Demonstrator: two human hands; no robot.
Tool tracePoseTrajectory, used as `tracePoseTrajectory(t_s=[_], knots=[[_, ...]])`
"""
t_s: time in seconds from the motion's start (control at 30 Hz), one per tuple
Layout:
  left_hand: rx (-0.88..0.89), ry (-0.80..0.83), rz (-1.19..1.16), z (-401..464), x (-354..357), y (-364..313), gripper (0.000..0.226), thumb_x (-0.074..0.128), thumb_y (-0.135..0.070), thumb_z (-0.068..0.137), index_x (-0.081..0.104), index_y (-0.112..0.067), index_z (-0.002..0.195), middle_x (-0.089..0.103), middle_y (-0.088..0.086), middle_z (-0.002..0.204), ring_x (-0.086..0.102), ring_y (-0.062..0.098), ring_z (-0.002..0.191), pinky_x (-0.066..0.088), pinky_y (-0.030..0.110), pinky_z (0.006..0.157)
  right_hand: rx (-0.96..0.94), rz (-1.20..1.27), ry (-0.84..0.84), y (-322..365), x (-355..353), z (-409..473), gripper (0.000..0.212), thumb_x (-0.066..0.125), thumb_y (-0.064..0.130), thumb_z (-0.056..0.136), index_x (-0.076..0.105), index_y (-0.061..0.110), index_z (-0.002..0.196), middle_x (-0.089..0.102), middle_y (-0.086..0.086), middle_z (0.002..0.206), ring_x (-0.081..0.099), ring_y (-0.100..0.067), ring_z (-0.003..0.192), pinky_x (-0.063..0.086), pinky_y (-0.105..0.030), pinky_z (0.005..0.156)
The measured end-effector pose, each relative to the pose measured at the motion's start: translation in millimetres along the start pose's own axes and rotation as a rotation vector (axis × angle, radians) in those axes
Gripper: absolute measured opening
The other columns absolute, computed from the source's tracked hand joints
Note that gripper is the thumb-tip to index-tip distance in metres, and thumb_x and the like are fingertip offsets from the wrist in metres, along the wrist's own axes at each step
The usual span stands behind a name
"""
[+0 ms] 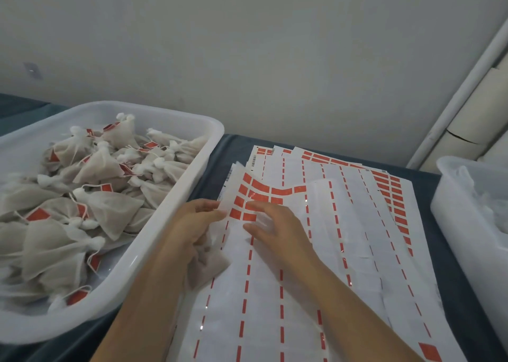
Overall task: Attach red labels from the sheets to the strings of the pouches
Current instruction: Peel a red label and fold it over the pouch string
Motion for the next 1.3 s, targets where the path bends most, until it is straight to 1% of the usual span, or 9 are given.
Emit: tracePoseTrajectory(t_s=[0.17, 0.27, 0.37, 0.47, 0.73, 0.83, 0.93, 1.03, 1.3], knots=[[0.093, -0.009, 0.156, -2, 0, -8, 0.005, 0.066, -0.025, 0.085, 0.062, -0.022, 0.084, 0.065, 0.003, 0.087, 0.057, 0.019, 0.061, 0.043, 0.024, 0.052, -0.056, -0.039, -0.022, 8, -2, 6, 0.044, 0.062, 0.04, 0.085, 0.051, 0.035, 0.127, 0.043, 0.014, 0.141, 0.038, -0.007, 0.13, 0.026, -0.03, 0.109], [0.051, 0.142, 0.093, -6, 8, -4, 0.004, 0.067, -0.02, 0.084, 0.069, -0.016, 0.083, 0.071, 0.012, 0.078, 0.051, 0.013, 0.039, 0.039, 0.018, 0.045, -0.127, -0.046, -0.057, 12, -3, 4, 0.042, 0.063, 0.04, 0.085, 0.054, 0.035, 0.125, 0.047, 0.017, 0.138, 0.039, -0.003, 0.127, 0.023, -0.022, 0.107], [0.056, 0.247, -0.051, -14, 16, -8, 0.006, 0.064, -0.011, 0.085, 0.07, -0.01, 0.084, 0.07, 0.002, 0.06, 0.051, 0.004, 0.031, 0.037, 0.011, 0.034, -0.208, -0.106, -0.094, 19, -5, 0, 0.039, 0.061, 0.042, 0.085, 0.057, 0.034, 0.123, 0.05, 0.018, 0.135, 0.04, 0.0, 0.125, 0.011, -0.005, 0.098], [0.146, 0.307, -0.053, -20, 22, -16, 0.008, 0.062, -0.011, 0.087, 0.07, -0.008, 0.087, 0.063, -0.005, 0.049, 0.045, 0.001, 0.029, 0.032, 0.01, 0.033, -0.262, -0.141, -0.157, 25, -16, -3, 0.039, 0.063, 0.042, 0.083, 0.062, 0.029, 0.119, 0.057, 0.013, 0.128, 0.045, -0.003, 0.119, 0.013, 0.001, 0.091], [0.295, 0.352, -0.046, -25, 23, -25, 0.014, 0.067, -0.029, 0.073, 0.075, -0.022, 0.082, 0.062, 0.002, 0.06, 0.03, 0.006, 0.038, 0.024, 0.016, 0.039, -0.443, -0.134, -0.235, 49, -32, -19, 0.026, 0.069, 0.027, 0.08, 0.073, 0.011, 0.1, 0.072, -0.002, 0.102, 0.054, -0.001, 0.091, 0.029, -0.002, 0.086], [0.341, 0.361, -0.051, -28, 25, -29, 0.013, 0.064, -0.019, 0.083, 0.075, -0.018, 0.078, 0.066, -0.004, 0.059, 0.043, 0.002, 0.035, 0.032, 0.01, 0.038, -0.477, -0.163, -0.246, 52, -33, -23, 0.024, 0.07, 0.021, 0.079, 0.073, 0.007, 0.098, 0.073, -0.006, 0.098, 0.064, -0.015, 0.09, 0.033, -0.009, 0.086], [0.397, 0.331, -0.026, -29, 26, -34, 0.015, 0.063, -0.017, 0.085, 0.074, -0.024, 0.077, 0.073, -0.006, 0.075, 0.068, 0.005, 0.063, 0.048, 0.01, 0.052, -0.488, -0.176, -0.249, 53, -33, -26, 0.023, 0.069, 0.02, 0.079, 0.073, 0.006, 0.097, 0.073, -0.007, 0.097, 0.068, -0.021, 0.089, 0.037, -0.014, 0.086], [0.449, 0.304, 0.008, -29, 25, -35, 0.013, 0.063, -0.022, 0.084, 0.073, -0.027, 0.077, 0.074, -0.007, 0.084, 0.07, 0.009, 0.079, 0.054, 0.016, 0.062, -0.497, -0.18, -0.254, 55, -33, -28, 0.024, 0.068, 0.019, 0.079, 0.073, 0.005, 0.098, 0.073, -0.008, 0.097, 0.068, -0.023, 0.089, 0.038, -0.014, 0.085], [0.452, 0.294, 0.003, -29, 26, -36, 0.01, 0.061, -0.021, 0.085, 0.071, -0.025, 0.083, 0.073, -0.009, 0.085, 0.07, 0.011, 0.08, 0.056, 0.024, 0.068, -0.55, -0.201, -0.325, 57, -38, -33, 0.026, 0.064, 0.02, 0.08, 0.072, 0.004, 0.099, 0.073, -0.008, 0.098, 0.067, -0.021, 0.089, 0.038, -0.015, 0.087]])
Point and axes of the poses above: each hand's wrist, its own z-axis towards the middle knuckle, its own x-axis out of the palm, y = z × x, the point moved 9 cm from there along z, towards the middle knuckle
